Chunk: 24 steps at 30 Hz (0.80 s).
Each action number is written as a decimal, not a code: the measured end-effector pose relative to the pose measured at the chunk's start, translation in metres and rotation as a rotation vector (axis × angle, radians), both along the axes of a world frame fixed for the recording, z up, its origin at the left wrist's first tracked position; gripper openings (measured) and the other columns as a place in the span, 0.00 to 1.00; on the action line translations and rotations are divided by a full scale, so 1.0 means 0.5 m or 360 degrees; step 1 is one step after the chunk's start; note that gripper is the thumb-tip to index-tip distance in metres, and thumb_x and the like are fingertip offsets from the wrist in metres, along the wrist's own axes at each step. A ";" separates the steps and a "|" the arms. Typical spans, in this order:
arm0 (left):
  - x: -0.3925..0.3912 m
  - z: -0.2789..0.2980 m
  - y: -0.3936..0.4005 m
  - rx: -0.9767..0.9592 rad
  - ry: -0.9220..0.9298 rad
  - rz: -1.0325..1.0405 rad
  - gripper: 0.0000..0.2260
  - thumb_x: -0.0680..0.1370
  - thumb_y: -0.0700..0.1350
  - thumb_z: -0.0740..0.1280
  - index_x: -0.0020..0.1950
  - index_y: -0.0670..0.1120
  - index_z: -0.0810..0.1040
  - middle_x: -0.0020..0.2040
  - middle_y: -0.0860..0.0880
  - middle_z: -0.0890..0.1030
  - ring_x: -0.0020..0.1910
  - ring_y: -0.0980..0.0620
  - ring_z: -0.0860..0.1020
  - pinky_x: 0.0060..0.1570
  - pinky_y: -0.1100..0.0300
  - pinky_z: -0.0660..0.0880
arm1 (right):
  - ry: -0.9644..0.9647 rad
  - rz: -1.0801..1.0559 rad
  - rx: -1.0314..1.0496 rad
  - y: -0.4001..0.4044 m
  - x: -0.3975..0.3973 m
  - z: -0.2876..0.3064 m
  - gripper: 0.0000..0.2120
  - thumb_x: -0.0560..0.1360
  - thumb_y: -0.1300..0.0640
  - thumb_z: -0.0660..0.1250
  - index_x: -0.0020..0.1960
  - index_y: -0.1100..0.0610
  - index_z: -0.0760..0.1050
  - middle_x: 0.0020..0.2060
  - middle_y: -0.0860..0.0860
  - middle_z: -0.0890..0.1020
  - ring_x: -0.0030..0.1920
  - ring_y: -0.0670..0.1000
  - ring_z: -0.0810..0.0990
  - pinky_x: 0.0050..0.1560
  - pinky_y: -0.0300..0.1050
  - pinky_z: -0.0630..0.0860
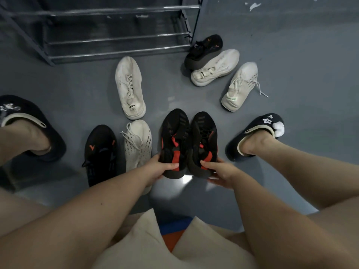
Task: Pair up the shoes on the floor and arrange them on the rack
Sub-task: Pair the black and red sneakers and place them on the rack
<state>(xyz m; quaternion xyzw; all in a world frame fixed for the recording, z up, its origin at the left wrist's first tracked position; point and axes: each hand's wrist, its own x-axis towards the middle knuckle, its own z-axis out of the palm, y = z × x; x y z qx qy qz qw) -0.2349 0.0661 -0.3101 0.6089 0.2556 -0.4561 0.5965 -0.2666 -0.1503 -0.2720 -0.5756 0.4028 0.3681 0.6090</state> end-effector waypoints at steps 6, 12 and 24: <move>0.020 0.064 0.017 -0.0294 0.0068 0.0335 0.19 0.76 0.37 0.67 0.64 0.52 0.71 0.54 0.47 0.80 0.49 0.47 0.79 0.37 0.52 0.82 | -0.0135 -0.0338 0.0225 0.047 0.014 0.069 0.12 0.76 0.63 0.66 0.58 0.54 0.73 0.46 0.53 0.80 0.44 0.52 0.80 0.31 0.41 0.80; 0.033 0.114 0.083 -0.0617 0.0148 0.0611 0.16 0.79 0.38 0.63 0.66 0.46 0.71 0.57 0.43 0.80 0.53 0.44 0.79 0.43 0.49 0.81 | -0.0248 -0.0481 0.0335 0.103 0.039 0.105 0.18 0.76 0.62 0.66 0.62 0.47 0.71 0.52 0.51 0.80 0.49 0.52 0.80 0.39 0.45 0.81; 0.087 0.213 0.173 -0.0831 -0.0221 0.0868 0.20 0.78 0.36 0.63 0.69 0.47 0.69 0.62 0.41 0.78 0.58 0.42 0.78 0.53 0.44 0.77 | -0.0640 -0.0351 0.0439 0.193 0.108 0.202 0.28 0.76 0.66 0.65 0.71 0.45 0.67 0.61 0.50 0.80 0.54 0.51 0.81 0.45 0.47 0.77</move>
